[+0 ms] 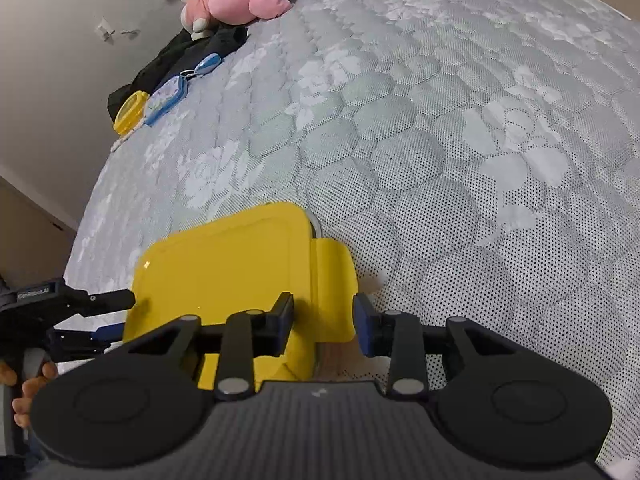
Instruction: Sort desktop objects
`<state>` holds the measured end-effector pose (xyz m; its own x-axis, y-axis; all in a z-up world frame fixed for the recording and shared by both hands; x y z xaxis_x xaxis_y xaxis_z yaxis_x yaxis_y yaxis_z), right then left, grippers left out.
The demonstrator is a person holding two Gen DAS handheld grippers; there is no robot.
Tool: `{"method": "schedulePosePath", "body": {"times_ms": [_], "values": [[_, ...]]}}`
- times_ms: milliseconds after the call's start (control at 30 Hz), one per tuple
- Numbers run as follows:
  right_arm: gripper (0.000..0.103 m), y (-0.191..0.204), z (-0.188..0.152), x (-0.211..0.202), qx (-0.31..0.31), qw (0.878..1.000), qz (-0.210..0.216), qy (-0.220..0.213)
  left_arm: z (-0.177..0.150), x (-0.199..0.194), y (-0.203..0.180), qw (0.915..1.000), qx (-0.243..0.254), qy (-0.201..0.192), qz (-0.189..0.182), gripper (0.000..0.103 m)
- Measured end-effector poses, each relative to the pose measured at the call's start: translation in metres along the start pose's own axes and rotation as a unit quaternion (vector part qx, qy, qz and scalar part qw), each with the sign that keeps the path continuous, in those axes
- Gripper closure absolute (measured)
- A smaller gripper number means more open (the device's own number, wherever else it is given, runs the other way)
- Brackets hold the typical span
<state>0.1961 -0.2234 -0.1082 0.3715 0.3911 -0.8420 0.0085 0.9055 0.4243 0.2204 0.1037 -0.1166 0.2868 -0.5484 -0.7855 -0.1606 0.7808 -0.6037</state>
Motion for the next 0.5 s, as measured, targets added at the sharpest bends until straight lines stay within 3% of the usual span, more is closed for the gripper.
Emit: {"method": "schedulePosePath", "body": {"times_ms": [133, 233, 333, 400, 500], "values": [[0.067, 0.001, 0.000, 0.003, -0.001, 1.000, -0.002, 0.005, -0.004, 0.009, -0.011, 0.9983, 0.044, 0.005, 0.038, 0.041], [0.067, 0.005, 0.000, 0.005, -0.018, 1.000, -0.011, 0.001, -0.012, 0.017, -0.012, 0.9962, 0.068, 0.013, 0.052, 0.035], [0.067, 0.011, 0.000, 0.002, -0.037, 0.999, -0.026, -0.009, -0.015, 0.007, -0.011, 0.9957, 0.072, 0.003, 0.059, 0.042], [0.066, 0.012, -0.002, -0.004, -0.034, 0.999, -0.030, -0.020, -0.019, -0.010, -0.010, 0.9939, 0.077, -0.015, 0.077, 0.042], [0.055, 0.014, -0.011, -0.019, -0.037, 0.998, -0.037, -0.045, -0.031, -0.035, -0.012, 0.9879, 0.094, -0.048, 0.114, 0.040]]}}
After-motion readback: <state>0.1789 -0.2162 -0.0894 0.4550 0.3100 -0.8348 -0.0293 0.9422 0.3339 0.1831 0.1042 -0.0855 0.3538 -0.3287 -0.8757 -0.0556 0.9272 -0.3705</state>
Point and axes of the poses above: each gripper's, at about its wrist camera, not at the fingertips, and x roughly the way its jaws point, y to its left, z to its top, the point moved 5 cm from there along x, roughly the way its jaws point, and after that the axes turned 8 degrees about y, right-handed, at the moved point
